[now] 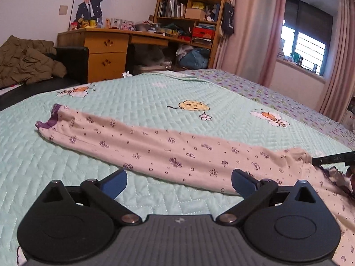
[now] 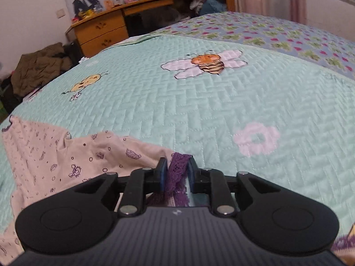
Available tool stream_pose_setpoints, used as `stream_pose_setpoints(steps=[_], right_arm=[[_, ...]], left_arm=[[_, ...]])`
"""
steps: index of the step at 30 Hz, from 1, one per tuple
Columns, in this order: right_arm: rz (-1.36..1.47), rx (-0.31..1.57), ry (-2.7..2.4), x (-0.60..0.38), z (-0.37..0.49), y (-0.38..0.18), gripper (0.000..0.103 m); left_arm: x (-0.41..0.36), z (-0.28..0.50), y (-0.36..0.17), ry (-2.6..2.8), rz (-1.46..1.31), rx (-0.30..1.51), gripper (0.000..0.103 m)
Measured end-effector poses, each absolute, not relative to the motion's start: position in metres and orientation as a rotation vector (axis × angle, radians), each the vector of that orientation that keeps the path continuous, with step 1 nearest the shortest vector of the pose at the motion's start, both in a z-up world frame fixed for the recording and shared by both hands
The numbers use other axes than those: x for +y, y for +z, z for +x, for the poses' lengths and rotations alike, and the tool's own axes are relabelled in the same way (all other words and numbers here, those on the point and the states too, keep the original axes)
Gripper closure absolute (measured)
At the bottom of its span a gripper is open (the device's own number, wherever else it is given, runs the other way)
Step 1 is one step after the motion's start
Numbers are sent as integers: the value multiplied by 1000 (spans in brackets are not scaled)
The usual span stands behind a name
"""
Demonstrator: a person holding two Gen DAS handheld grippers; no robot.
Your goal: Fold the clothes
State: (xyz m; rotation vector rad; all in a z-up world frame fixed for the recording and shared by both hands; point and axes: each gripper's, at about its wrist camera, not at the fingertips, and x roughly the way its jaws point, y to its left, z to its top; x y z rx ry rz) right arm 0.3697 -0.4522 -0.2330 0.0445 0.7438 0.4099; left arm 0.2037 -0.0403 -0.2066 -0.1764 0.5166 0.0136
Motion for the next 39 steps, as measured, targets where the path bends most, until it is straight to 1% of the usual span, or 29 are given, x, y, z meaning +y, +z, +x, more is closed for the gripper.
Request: stream_pose_setpoints(steps=[5,6,7,9,11,14,16,18,20,22,23,26,28,29,30,31,33,38,39], right_arm=[[-75,700,341,-439,410,-210,101],[-101,689,321,-436,418,-207,96],[-111,693,311,-435,423,-205,82],[-67,698,289,-443,415,-203,67],[1,679,248,-459,397,-196,66],[170,593,113,-502,343,-174,55],[208,584,34,-524,296,-172,54],[182,607,33,-529,252,-179,54],[151,657,71,-529,221,-194,55],[52,740,5,-546,202,-215,57],[28,760,-49,-562,190,-221,57],[82,732,-225,-627,144,-221,62],[132,664,-243,-642,121,-210,59],[160,621,-234,-644,111,-202,59],[187,578,-225,-646,102,-195,56],[214,535,-217,-648,92,-187,49],[191,511,-187,-642,93,-181,39],[69,602,-128,-635,147,-201,40],[56,654,-131,-640,167,-210,43]], left_arm=[[-47,201,-208,7,-143,504,3],[-49,201,-209,5,-131,507,3],[-51,201,-210,4,-121,509,3],[-53,201,-210,1,-111,509,3],[-51,198,-208,-6,-119,494,3],[-53,195,-201,-40,-121,472,4],[-60,192,-189,-91,-106,452,4],[-78,190,-173,-154,-70,419,4],[-109,196,-157,-256,3,405,2],[-146,206,-143,-358,101,388,2],[-162,213,-140,-395,138,392,1],[-202,244,-137,-488,206,462,1],[-224,266,-140,-518,219,515,1],[-235,274,-142,-537,221,529,1],[-247,283,-146,-557,219,548,1],[-258,292,-150,-576,216,570,1],[-279,311,-164,-606,188,643,1],[-317,360,-205,-575,205,762,1],[-324,370,-212,-554,211,778,1]])
